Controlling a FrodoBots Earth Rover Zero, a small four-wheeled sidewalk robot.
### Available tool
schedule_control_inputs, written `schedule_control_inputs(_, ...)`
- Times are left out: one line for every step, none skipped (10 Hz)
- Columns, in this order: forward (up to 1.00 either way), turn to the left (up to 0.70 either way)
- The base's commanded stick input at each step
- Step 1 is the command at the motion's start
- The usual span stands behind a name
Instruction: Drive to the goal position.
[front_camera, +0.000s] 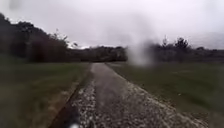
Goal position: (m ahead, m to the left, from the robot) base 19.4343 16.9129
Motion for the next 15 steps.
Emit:
schedule_control_inputs(0.70,0.35)
schedule_control_inputs(0.70,0.35)
schedule_control_inputs(0.70,0.35)
schedule_control_inputs(0.70,0.30)
schedule_control_inputs(0.70,0.08)
schedule_control_inputs(0.70,0.00)
schedule_control_inputs(0.70,0.00)
schedule_control_inputs(0.70,0.00)
schedule_control_inputs(0.70,0.00)
schedule_control_inputs(0.70,0.00)
schedule_control_inputs(0.70,0.00)
schedule_control_inputs(0.70,0.00)
schedule_control_inputs(0.70,0.00)
schedule_control_inputs(0.70,0.00)
schedule_control_inputs(0.70,0.00)
